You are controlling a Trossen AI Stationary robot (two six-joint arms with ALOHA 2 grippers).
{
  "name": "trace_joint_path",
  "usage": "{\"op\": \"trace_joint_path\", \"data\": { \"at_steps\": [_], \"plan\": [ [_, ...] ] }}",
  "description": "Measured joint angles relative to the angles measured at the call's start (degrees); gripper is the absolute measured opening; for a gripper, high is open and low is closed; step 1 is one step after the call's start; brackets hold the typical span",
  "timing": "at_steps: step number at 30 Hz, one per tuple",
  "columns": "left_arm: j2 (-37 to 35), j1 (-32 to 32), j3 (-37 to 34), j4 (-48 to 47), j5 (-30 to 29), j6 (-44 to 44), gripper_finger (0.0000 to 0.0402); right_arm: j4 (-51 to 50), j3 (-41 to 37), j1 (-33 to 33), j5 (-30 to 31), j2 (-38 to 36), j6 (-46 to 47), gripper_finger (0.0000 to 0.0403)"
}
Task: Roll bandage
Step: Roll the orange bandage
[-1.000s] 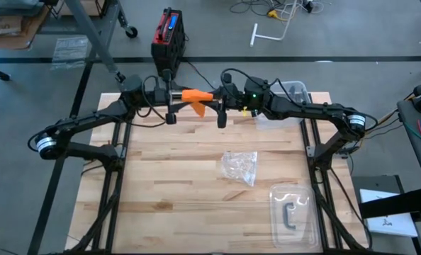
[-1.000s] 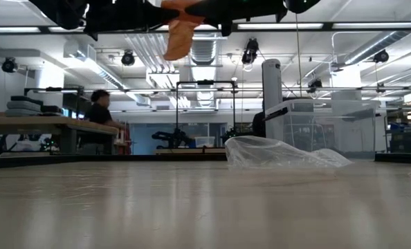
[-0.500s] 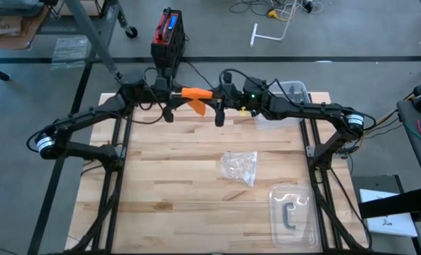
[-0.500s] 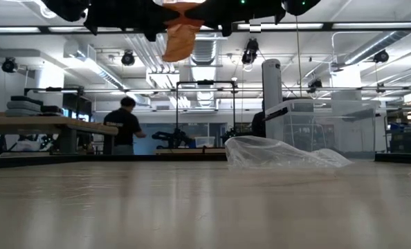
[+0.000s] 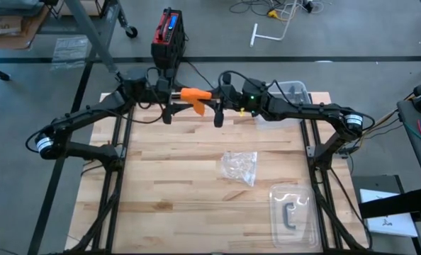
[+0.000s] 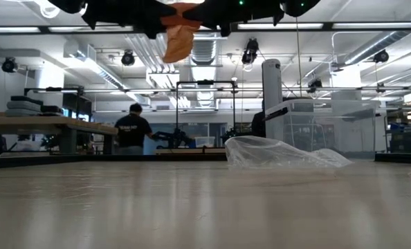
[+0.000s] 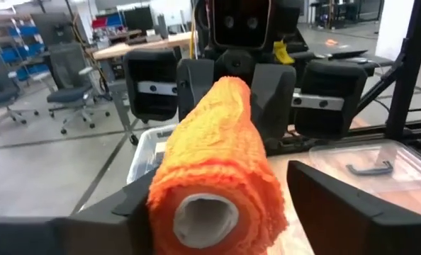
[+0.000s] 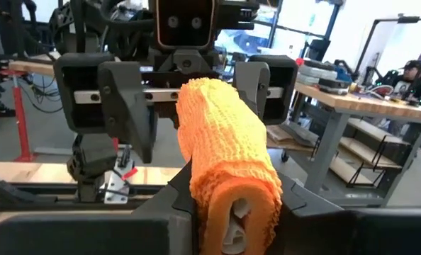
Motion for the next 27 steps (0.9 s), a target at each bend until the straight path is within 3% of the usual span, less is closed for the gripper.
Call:
{"op": "trace_joint_path", "data": {
  "at_steps": [4, 8, 16, 21, 27],
  "plan": [
    [0.00, 0.00, 0.23, 2.09, -0.17, -2.91, 0.0289, 1.05, 0.00, -0.02, 1.08, 0.31, -0.02, 0.0075],
    [0.04, 0.00, 0.65, 2.47, -0.57, -7.31, 0.0271, 1.12, 0.07, 0.00, 1.85, 0.33, -0.04, 0.0079],
    [0.04, 0.10, 0.65, 2.88, -3.30, -10.57, 0.0127, 1.05, 0.07, 0.02, 1.63, 0.37, 1.08, 0.0082],
    [0.04, 1.56, 0.65, 3.99, -3.14, -10.55, 0.0054, 0.96, 0.11, 0.09, -0.11, 0.31, 4.39, 0.0136],
    [0.02, 4.56, 0.67, 4.47, 0.91, -6.51, 0.0071, -1.69, 0.09, 0.14, -1.45, -1.26, 7.07, 0.0232]
  ]
}}
